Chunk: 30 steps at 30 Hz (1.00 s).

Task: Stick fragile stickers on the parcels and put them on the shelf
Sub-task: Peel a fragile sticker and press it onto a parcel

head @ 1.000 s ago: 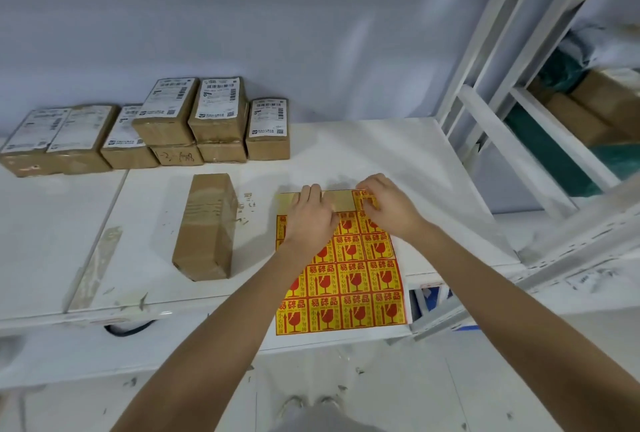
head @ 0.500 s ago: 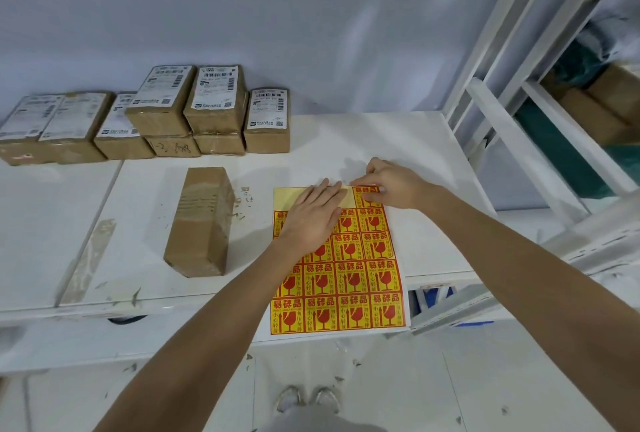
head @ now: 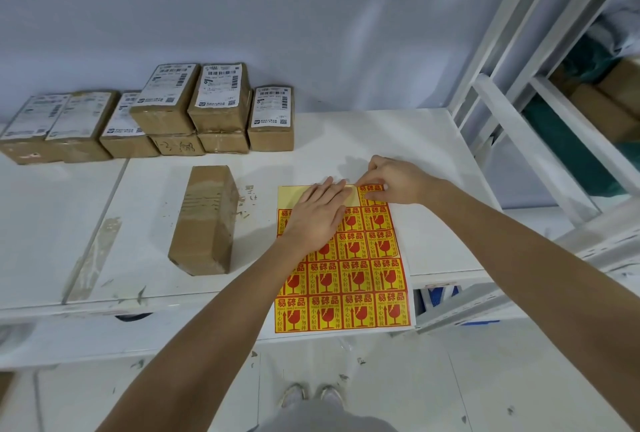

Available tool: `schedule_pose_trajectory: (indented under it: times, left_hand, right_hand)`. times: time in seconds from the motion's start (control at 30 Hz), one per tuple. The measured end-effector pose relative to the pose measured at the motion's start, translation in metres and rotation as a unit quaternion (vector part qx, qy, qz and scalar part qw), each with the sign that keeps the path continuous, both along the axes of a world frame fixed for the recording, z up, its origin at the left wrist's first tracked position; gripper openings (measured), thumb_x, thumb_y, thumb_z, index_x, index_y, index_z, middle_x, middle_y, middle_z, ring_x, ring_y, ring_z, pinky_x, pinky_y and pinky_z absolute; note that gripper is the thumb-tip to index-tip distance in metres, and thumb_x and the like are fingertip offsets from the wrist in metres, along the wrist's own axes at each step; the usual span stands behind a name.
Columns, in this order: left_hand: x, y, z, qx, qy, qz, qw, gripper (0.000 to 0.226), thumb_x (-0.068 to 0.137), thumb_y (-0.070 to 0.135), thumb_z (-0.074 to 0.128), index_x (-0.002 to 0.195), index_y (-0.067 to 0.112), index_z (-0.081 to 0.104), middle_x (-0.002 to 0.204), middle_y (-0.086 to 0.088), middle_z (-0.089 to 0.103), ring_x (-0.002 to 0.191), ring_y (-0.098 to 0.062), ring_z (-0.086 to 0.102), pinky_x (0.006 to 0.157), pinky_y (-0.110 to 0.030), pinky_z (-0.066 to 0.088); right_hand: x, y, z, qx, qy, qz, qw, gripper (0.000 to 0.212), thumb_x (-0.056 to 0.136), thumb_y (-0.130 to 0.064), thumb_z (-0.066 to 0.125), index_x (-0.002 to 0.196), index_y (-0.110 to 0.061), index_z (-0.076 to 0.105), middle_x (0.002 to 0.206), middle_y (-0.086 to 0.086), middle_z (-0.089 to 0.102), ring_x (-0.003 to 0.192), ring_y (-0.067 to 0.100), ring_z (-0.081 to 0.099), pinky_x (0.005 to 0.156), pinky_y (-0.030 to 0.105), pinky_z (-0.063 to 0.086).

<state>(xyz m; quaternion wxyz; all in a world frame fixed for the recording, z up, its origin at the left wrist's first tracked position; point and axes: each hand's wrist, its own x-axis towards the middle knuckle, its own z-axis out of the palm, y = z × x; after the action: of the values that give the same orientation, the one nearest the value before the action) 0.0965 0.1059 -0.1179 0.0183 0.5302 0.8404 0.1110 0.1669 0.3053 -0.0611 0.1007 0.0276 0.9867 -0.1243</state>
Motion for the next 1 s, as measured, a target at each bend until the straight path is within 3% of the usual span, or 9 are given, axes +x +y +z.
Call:
schedule_pose_trajectory:
  times: [0.2, 0.5, 0.7, 0.83, 1.0]
  left_hand:
    - [0.000, 0.000, 0.000, -0.009, 0.003, 0.003, 1.000, 0.048, 0.103, 0.035, 0.017, 0.149, 0.022, 0.020, 0.158, 0.004, 0.014, 0.146, -0.014, 0.002, 0.118, -0.032, -0.001]
    - [-0.001, 0.000, -0.001, 0.000, -0.004, 0.006, 1.000, 0.048, 0.103, 0.035, 0.018, 0.149, 0.022, 0.021, 0.158, 0.005, 0.015, 0.146, -0.014, 0.003, 0.117, -0.031, -0.002]
    - [0.000, 0.001, 0.000, -0.005, -0.004, 0.006, 1.000, 0.048, 0.103, 0.035, 0.018, 0.149, 0.022, 0.020, 0.158, 0.004, 0.015, 0.146, -0.014, 0.003, 0.119, -0.033, 0.000]
    - [0.000, 0.000, 0.001, -0.005, 0.005, 0.006, 1.000, 0.048, 0.103, 0.034, 0.018, 0.149, 0.022, 0.022, 0.157, 0.004, 0.016, 0.146, -0.014, 0.004, 0.117, -0.031, -0.001]
    - [0.000, 0.001, 0.000, -0.008, 0.001, 0.006, 1.000, 0.048, 0.103, 0.035, 0.016, 0.149, 0.024, 0.022, 0.157, 0.004, 0.016, 0.146, -0.014, 0.003, 0.118, -0.032, -0.001]
  right_hand:
    - [-0.008, -0.001, 0.004, 0.008, -0.033, -0.003, 0.999, 0.032, 0.088, -0.032, 0.063, 0.119, -0.024, 0.059, 0.098, 0.000, 0.046, 0.088, 0.016, 0.052, 0.077, 0.032, 0.044]
    - [-0.017, -0.003, 0.005, -0.021, -0.066, -0.020, 0.997, 0.027, 0.085, -0.024, 0.067, 0.108, -0.020, 0.054, 0.102, 0.002, 0.047, 0.092, 0.020, 0.054, 0.079, 0.036, 0.049]
    - [-0.013, -0.004, 0.002, -0.047, -0.035, -0.039, 0.998, 0.043, 0.085, -0.022, 0.067, 0.126, -0.021, 0.054, 0.108, 0.003, 0.049, 0.089, 0.016, 0.053, 0.080, 0.034, 0.049]
    - [-0.008, -0.003, 0.001, -0.045, 0.004, -0.032, 0.998, 0.030, 0.085, -0.025, 0.067, 0.114, -0.021, 0.066, 0.105, 0.001, 0.052, 0.084, 0.010, 0.050, 0.076, 0.027, 0.043]
    - [-0.001, -0.004, -0.003, -0.037, 0.062, -0.040, 0.997, 0.015, 0.083, -0.024, 0.069, 0.097, -0.019, 0.070, 0.097, -0.005, 0.053, 0.087, 0.012, 0.057, 0.075, 0.029, 0.046]
